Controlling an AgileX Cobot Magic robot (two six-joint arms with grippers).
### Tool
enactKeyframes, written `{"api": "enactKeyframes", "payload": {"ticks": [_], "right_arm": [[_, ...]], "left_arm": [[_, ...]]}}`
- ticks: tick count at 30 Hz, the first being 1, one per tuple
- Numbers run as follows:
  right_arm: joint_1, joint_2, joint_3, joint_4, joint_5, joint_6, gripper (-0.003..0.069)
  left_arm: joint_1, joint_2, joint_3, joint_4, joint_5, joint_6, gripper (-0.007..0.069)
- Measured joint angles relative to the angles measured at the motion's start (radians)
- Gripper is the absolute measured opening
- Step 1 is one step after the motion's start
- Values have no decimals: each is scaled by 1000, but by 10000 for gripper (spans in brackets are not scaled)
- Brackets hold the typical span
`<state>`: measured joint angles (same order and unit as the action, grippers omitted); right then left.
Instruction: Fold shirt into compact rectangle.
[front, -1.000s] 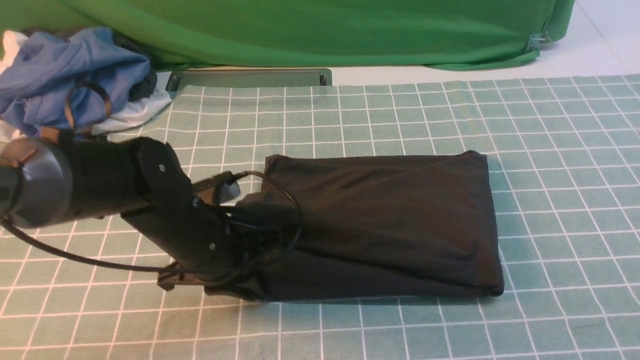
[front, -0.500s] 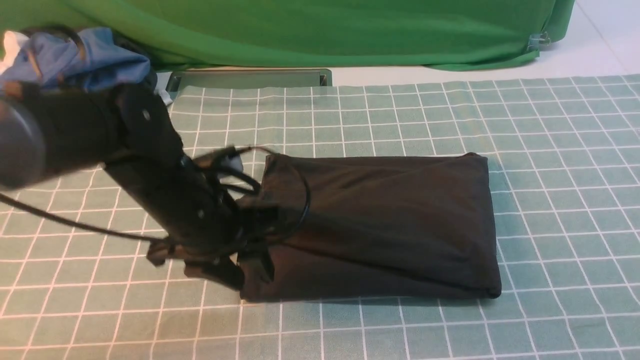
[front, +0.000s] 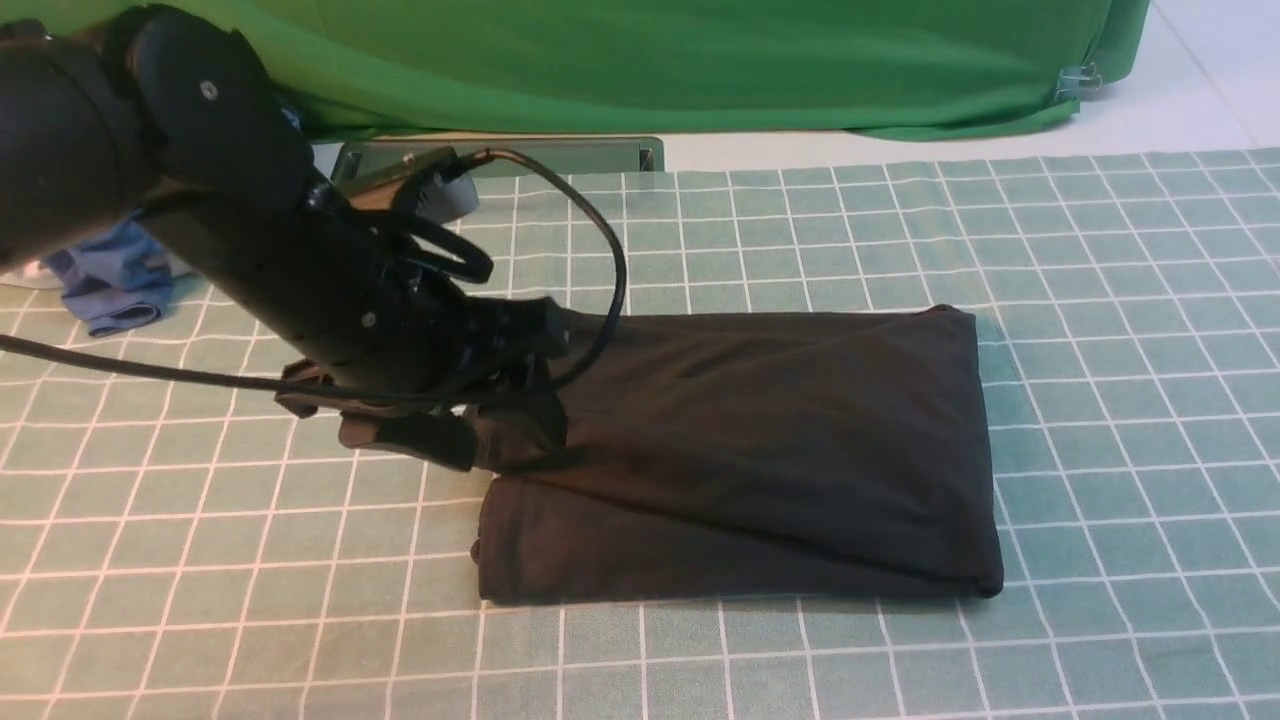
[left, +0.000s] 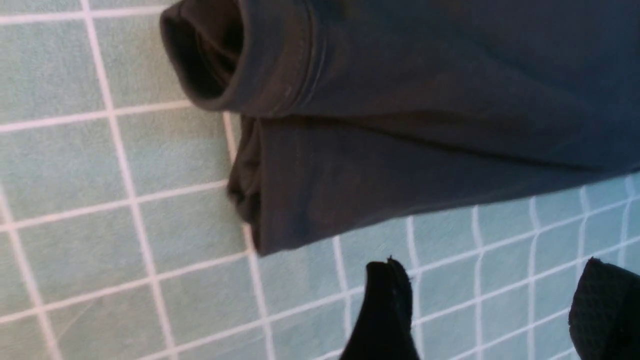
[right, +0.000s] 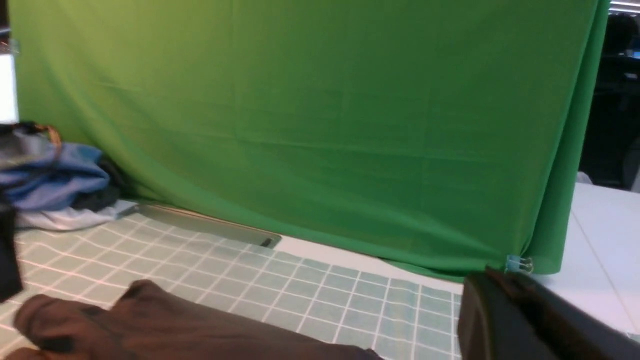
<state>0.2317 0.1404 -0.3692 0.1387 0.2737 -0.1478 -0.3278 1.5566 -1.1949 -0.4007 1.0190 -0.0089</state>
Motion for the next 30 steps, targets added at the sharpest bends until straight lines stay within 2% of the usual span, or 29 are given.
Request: {"api": "enactKeyframes", "payload": {"ticks": [4,7,8,12,17,25,30], "right_arm": [[0,39,54,0,-89,-2,30],[0,55,66,0,-95,-3,34],[0,56,66,0,-95,-3,34],[0,58,66,0,-94,-3,41],[0,59,66,0,-94,6,55],[-9,35,131,-27,-156,6,74],[-99,-84,294,-61,-171,6,90]], "left_arm": [[0,0,-2,15,4,17,440],[0,0,-4,29,4,18,357],[0,0,-4,30,4,18,351],[0,0,-4,38,6,18,178],[0,0,-4,40,7,18,32],[0,0,-47,78,85,18,13],[0,0,-67,80,85,18,14]]}}
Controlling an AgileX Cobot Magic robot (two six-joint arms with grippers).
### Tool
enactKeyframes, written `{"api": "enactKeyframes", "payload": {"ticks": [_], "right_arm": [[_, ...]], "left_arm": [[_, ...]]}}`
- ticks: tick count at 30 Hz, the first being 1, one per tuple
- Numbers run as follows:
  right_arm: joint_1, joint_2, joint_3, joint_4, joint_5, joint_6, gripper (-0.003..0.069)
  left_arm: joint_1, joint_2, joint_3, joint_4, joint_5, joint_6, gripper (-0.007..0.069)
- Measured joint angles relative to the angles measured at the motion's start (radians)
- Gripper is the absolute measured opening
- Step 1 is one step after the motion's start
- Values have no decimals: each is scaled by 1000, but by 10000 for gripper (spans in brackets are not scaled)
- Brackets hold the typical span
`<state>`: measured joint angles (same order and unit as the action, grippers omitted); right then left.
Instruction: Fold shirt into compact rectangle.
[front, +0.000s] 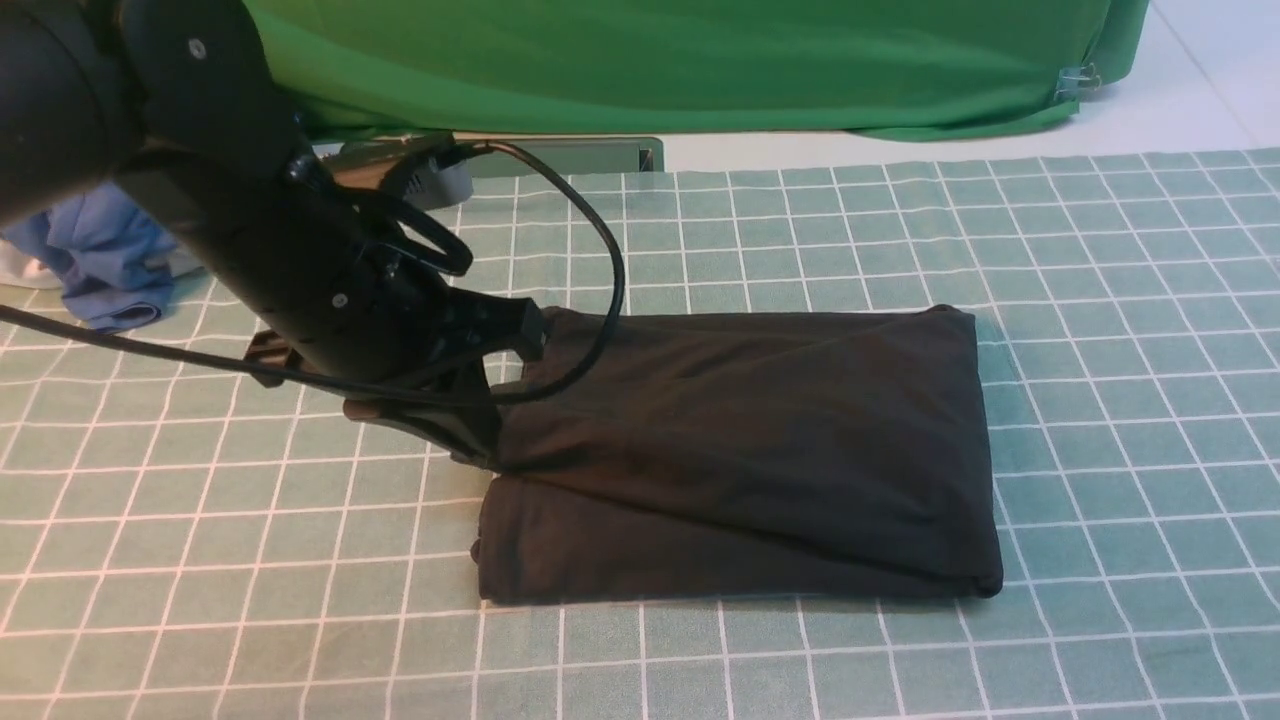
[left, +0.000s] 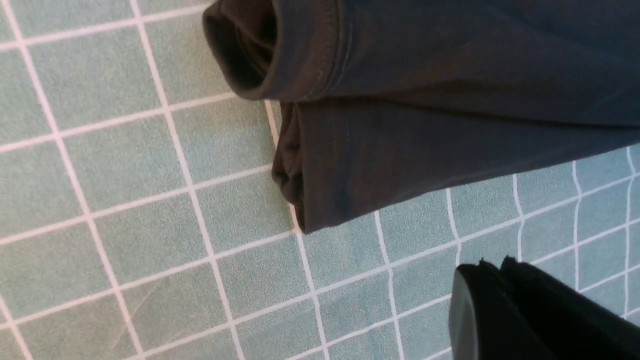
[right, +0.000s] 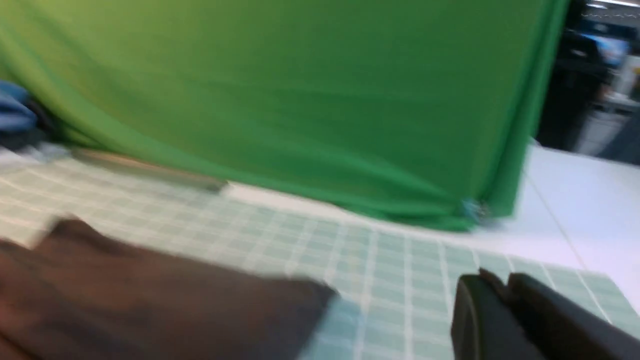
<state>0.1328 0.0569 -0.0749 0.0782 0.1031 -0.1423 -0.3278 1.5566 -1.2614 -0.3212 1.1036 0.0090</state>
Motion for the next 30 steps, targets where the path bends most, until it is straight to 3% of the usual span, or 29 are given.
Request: {"api": "enactKeyframes", "payload": {"ticks": [4,12,21,26,30], "right_arm": [[-58,-53,75,-16,51,0,102],[-68,-57,83,-63,119,1,124],[-55,-57,83,-65,121,0,143],[-55,-57,83,-64,124,0,151],[-55,-57,83,-62,124,1,160]], "left_arm": [[0,-2,-6,2,5,0,14],[0,-113,-77,-32,101,21,14],[0,-368,-68,92,106,24,14],[0,-566,55,112,106,24,14],[0,-783,291,17,-12,30,14]]}}
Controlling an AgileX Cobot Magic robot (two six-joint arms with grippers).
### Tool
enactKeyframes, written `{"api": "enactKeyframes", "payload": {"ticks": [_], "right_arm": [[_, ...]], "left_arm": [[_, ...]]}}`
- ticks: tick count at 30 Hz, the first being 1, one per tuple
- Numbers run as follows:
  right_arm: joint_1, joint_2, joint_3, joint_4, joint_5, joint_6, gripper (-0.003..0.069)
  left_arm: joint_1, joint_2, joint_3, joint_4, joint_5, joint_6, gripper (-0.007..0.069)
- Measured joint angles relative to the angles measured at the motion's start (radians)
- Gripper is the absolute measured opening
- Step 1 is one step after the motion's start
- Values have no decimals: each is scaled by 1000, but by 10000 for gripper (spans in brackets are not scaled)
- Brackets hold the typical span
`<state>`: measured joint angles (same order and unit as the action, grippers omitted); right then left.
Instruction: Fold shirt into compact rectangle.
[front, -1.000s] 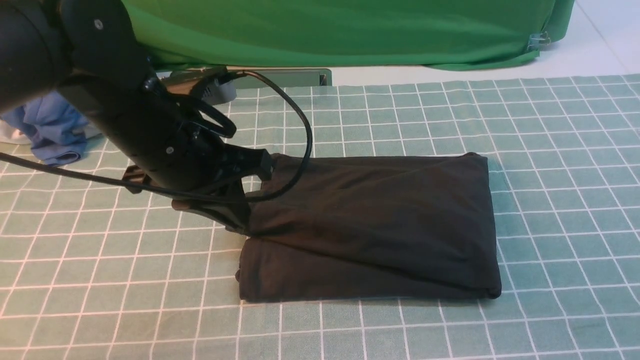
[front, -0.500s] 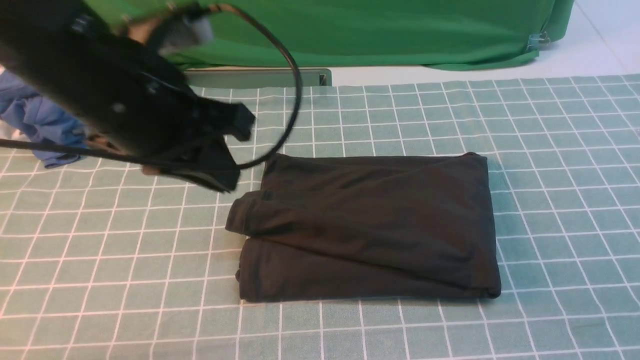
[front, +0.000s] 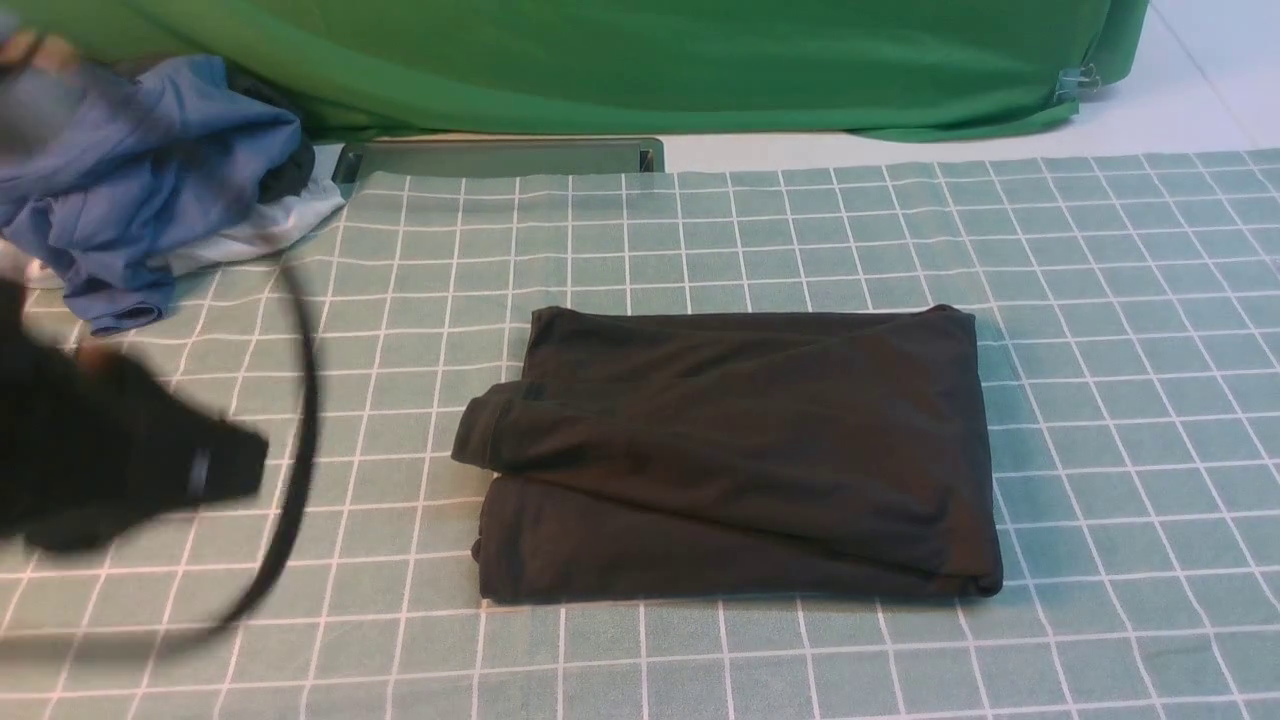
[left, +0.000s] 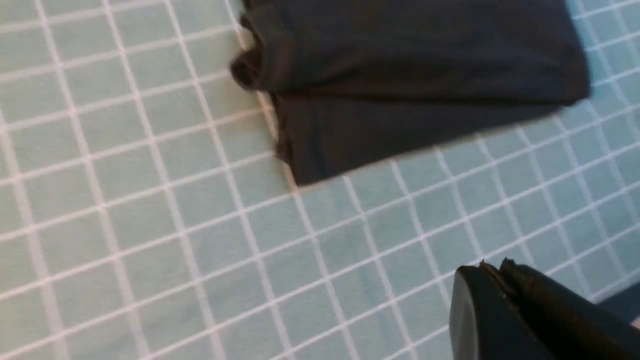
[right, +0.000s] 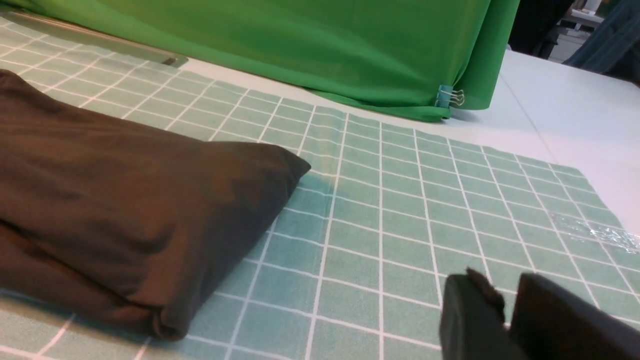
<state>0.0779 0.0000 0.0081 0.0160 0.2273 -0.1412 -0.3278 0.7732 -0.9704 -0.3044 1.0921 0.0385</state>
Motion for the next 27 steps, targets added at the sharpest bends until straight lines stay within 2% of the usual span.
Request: {"api": "enactKeyframes", "payload": {"ticks": [1,3,6,11,15,23,27], "right_arm": [[0,0,0,0,0,0,162],[0,0,0,0,0,0,168],[0,0,0,0,0,0,176],[0,0,0,0,2,0,191],[0,0,0,0,3,0,200],[0,0,0,1,4,0,221],[0,0,0,1,4,0,230]], "left_arm": [[0,-49,57,-23,-62,9,14],[0,-187,206,-132,-282,49,14],[0,-331,392,-263,-560,147,14],[0,-513,580,-302,-887,231,14],[0,-574,650,-204,-927,242,14],[0,-575,699,21,-890,246,14],[0,-575,705,56,-861,246,15]]}}
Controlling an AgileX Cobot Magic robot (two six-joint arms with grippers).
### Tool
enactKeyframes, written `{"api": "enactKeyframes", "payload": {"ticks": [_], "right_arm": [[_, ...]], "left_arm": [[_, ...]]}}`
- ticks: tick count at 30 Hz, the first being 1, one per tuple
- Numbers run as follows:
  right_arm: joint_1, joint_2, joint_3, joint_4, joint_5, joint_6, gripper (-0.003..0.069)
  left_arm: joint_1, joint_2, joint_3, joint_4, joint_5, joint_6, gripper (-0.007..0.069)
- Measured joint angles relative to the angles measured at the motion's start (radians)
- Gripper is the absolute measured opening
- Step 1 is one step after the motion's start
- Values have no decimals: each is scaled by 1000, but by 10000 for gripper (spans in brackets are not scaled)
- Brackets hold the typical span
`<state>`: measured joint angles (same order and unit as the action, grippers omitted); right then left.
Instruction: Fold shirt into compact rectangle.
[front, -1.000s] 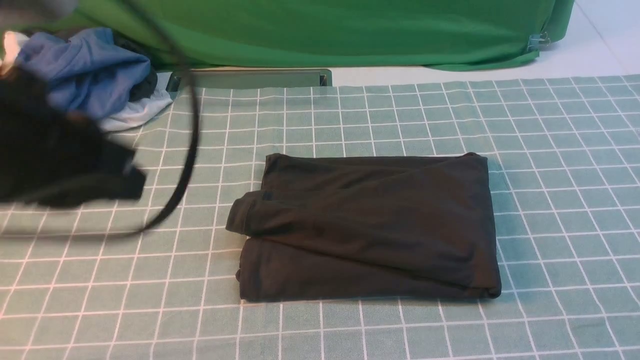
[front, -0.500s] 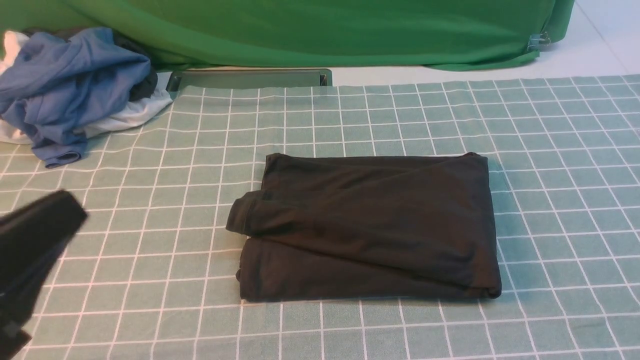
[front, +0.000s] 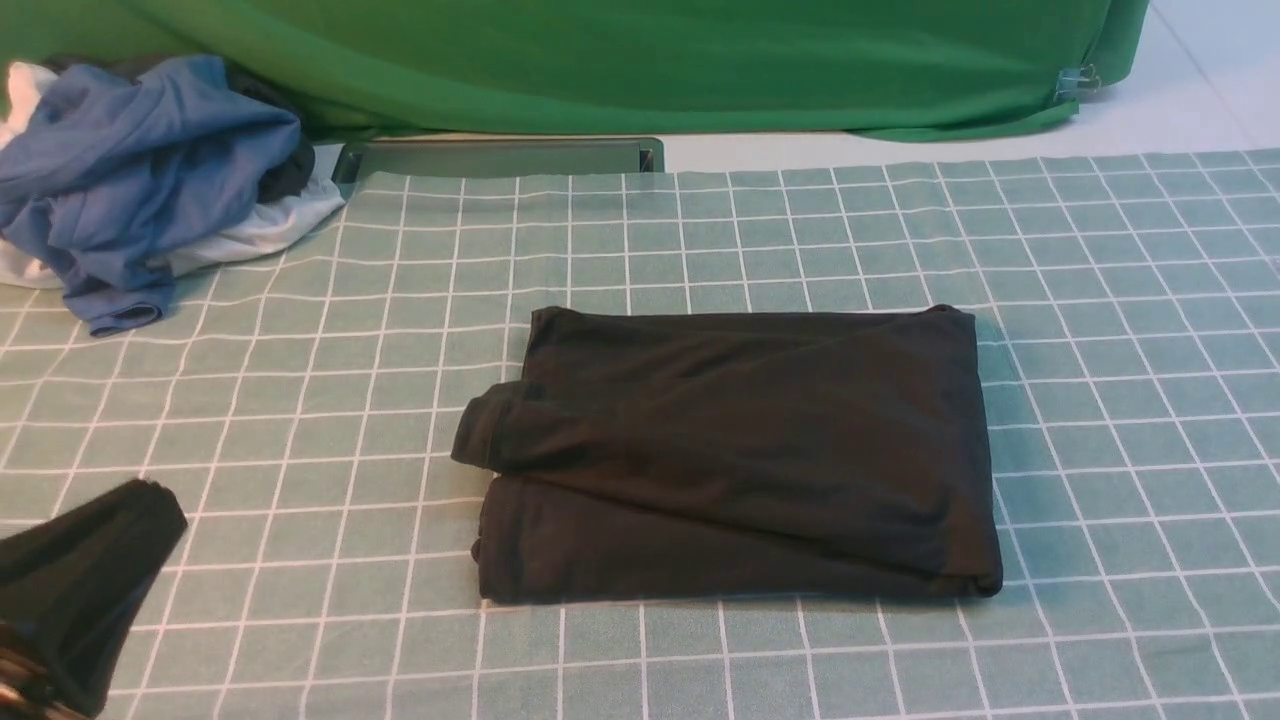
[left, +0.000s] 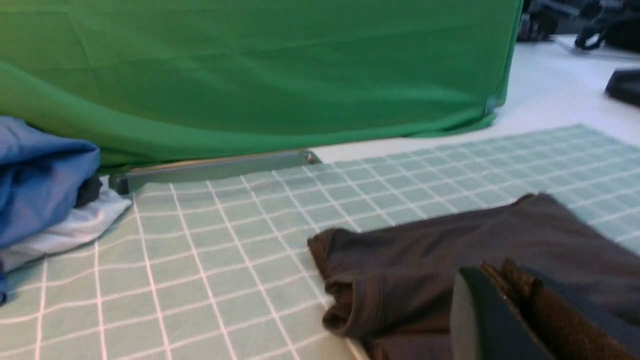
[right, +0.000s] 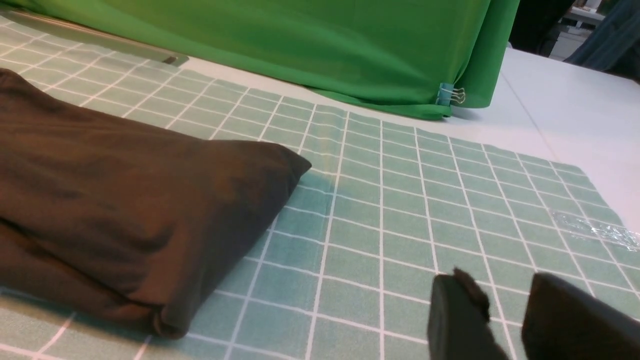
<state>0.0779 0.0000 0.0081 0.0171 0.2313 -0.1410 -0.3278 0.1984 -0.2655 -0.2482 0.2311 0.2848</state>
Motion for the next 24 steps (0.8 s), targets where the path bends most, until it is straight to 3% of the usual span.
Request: {"api": "enactKeyframes", "payload": {"ticks": [6,9,10,14,19,24], "right_arm": [[0,0,0,1,-1,-1,235],[0,0,0,1,-1,-1,236],[0,0,0,1,-1,-1,236],[0,0,0,1,-1,0,237],[0,0,0,1,-1,0,238],[0,0,0,1,-1,0,238]], "left_arm": [[3,0,28,47,-14,-20,15],[39,-38,115,174,-95,-193,15],[47,-42,121,179,-101,-193,15],[156,-128,226,217,-158,-381,16],[272,-195,269,218,-42,-488,16],[348,-199,270,218,16,-503,16]]}}
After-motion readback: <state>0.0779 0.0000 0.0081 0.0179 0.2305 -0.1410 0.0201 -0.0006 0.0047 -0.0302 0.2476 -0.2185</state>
